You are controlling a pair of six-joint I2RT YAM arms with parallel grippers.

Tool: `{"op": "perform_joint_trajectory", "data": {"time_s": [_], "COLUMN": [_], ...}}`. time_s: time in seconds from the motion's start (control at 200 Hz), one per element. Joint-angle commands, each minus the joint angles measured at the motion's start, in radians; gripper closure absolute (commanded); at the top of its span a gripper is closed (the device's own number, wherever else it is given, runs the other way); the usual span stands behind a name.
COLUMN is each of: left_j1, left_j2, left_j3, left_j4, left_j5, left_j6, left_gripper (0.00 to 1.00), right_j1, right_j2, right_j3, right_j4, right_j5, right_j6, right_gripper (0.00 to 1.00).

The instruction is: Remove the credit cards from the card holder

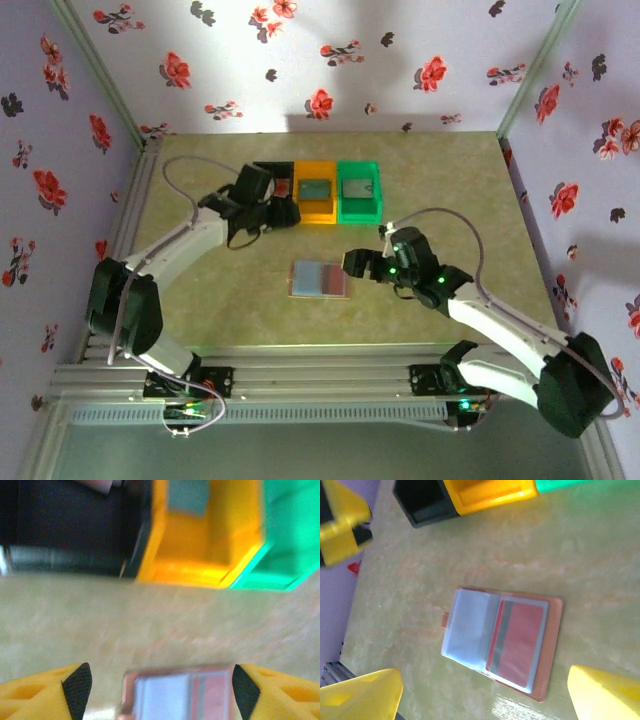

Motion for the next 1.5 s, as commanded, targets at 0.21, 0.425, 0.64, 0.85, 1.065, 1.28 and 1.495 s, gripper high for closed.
{"op": "perform_joint_trajectory", "data": {"time_s": [0.21,0.425,0.64,0.85,1.065,1.28,1.495], "left_j1": [-0.141,-0.2,-0.222,-0.225,-0.23,-0.237,-0.245], "left_j2": [-0.057,0.034,0.145,0.164,0.187,0.197,0.232], "left_j3": [-0.238,-0.227,-0.202,-0.247,-0.302,-0.353,-0.374], "left_j4": [0.046,-0.015,-0.07,-0.017,0.06,0.124,0.178], "left_j5": [-0.027,-0.03,-0.03,-0.014,0.014,0.035,0.058], "left_j6": [-0.21,-0.234,-0.263,-0.279,-0.303,-0.325,-0.337], "left_gripper": [0.18,0.16,0.15,0.15,0.15,0.16,0.16], "right_j1": [0.119,0.123,0.127,0.133,0.133,0.136,0.138], "right_j2": [0.195,0.274,0.353,0.389,0.425,0.455,0.495], "right_j3": [0.001,0.013,0.04,0.062,0.077,0.083,0.091], "right_j4": [0.163,0.17,0.15,0.148,0.149,0.155,0.176], "right_j5": [0.094,0.133,0.144,0.158,0.164,0.173,0.151], "right_j6": [0.204,0.23,0.243,0.236,0.235,0.237,0.242], "right_gripper": [0.3,0.36,0.39,0.44,0.46,0.49,0.52]}}
